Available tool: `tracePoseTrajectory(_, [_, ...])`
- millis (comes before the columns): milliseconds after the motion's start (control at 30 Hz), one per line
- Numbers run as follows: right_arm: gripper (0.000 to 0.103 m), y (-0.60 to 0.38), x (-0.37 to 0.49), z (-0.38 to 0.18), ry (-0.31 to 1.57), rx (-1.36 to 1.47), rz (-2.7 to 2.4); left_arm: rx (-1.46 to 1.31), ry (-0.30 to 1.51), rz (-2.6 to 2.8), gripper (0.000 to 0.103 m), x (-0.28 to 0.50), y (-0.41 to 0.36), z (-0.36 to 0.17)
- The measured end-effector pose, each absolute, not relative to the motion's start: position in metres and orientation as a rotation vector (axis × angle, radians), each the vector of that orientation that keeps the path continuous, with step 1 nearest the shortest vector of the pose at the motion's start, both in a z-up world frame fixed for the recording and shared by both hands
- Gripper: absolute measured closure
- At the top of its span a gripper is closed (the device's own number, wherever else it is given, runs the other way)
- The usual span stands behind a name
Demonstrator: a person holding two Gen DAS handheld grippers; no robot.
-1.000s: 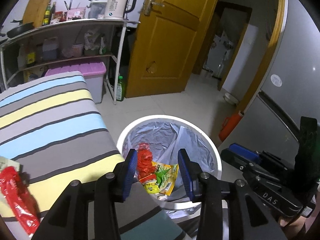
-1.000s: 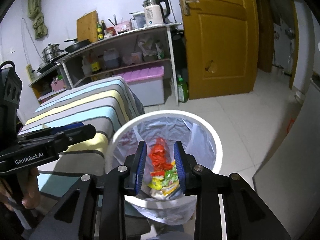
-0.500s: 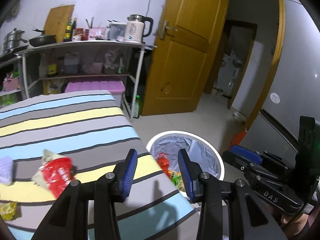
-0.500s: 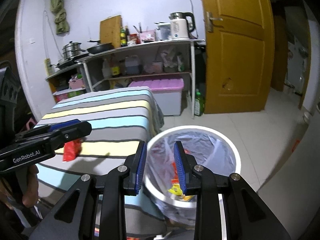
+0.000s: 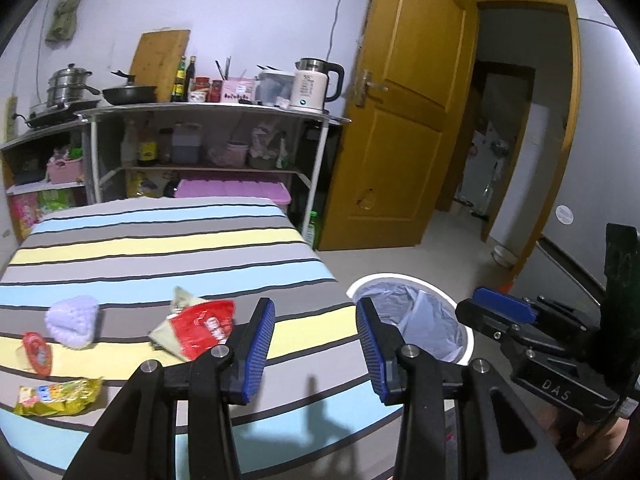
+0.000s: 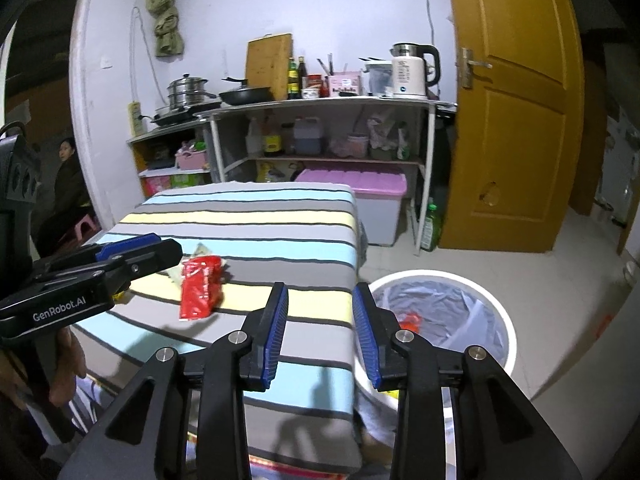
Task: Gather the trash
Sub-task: 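Move both tools back over the table toward the red wrapper, then grasp the red wrapper with the right tool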
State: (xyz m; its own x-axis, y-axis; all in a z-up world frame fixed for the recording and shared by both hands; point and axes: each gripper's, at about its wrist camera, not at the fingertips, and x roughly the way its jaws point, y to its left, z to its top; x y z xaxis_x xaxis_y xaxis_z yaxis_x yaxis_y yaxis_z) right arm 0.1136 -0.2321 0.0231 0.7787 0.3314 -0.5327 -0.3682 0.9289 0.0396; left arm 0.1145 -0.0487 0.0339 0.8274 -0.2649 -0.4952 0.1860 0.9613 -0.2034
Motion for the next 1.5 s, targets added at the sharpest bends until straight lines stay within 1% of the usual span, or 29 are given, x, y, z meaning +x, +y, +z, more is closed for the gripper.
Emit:
tracePoseTrajectory(267, [0.068, -0.214, 0.108, 0.021, 0.557, -0.072, 0.44, -0.158, 0.529, -0.162, 0.061, 0.092, -0.017, 0.03])
tracePoseTrajectory(633, [0.068, -0.186, 0.114, 0.011, 0.609, -0.092, 0.511, -0.154, 0.55, -0.074, 0.061, 0.076, 0.023, 0.021])
tracePoseTrajectory(967, [0.068, -0.157, 0.125, 0.001, 0.641, -0.118, 0.574, -0.177, 0.561, -0.022, 0.061, 0.076, 0.051, 0.011])
tracePoseTrajectory(1500, [0.068, -0.102, 0.161, -0.035, 0.743, -0.181, 0.635, -0.202, 0.572, 0.038, 0.061, 0.082, 0.094, -0.003])
